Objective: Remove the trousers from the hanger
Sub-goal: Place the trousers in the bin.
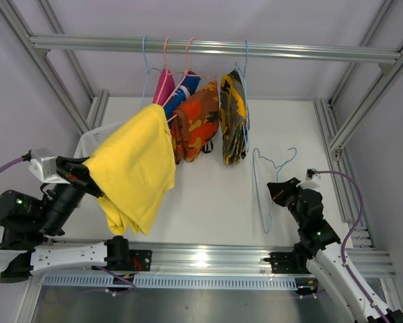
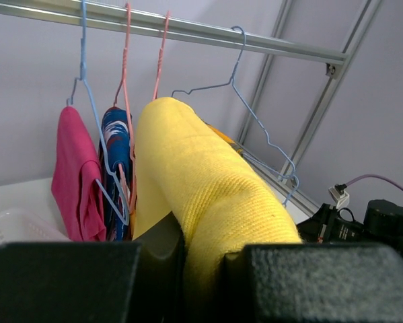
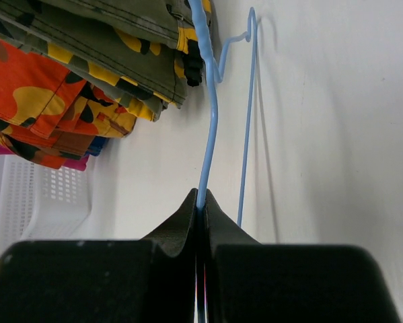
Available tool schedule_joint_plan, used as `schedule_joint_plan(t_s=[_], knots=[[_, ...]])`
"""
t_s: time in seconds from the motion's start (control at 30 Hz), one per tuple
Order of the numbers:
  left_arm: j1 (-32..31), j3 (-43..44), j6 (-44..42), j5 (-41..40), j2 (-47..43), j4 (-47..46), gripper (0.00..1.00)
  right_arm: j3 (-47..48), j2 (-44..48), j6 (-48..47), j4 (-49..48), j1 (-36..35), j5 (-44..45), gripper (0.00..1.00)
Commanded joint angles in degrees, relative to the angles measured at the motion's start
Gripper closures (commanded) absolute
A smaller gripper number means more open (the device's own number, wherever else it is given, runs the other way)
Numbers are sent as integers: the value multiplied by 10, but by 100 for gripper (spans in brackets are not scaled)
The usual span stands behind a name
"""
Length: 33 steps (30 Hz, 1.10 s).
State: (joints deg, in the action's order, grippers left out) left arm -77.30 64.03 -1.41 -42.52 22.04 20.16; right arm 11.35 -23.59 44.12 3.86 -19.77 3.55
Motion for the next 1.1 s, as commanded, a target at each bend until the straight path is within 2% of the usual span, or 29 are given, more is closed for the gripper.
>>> schedule_joint_plan(t_s=[0.0,0.3,0.7,1.07], knots=[[0,46,-25,-19,-30,-84,99,-3,-7,-11,-32,-4,-2,100],[0,65,-117,-104,-37,-109,99,-10,-15,-11,-55,-4,-7,100],[1,48,-246,-189,-94,-206,99,-21,-19,-9,-67,-4,-15,100],[1,15,-281,-213,-116,-224,99,-26,-37,-7,-85,-5,-22,100]])
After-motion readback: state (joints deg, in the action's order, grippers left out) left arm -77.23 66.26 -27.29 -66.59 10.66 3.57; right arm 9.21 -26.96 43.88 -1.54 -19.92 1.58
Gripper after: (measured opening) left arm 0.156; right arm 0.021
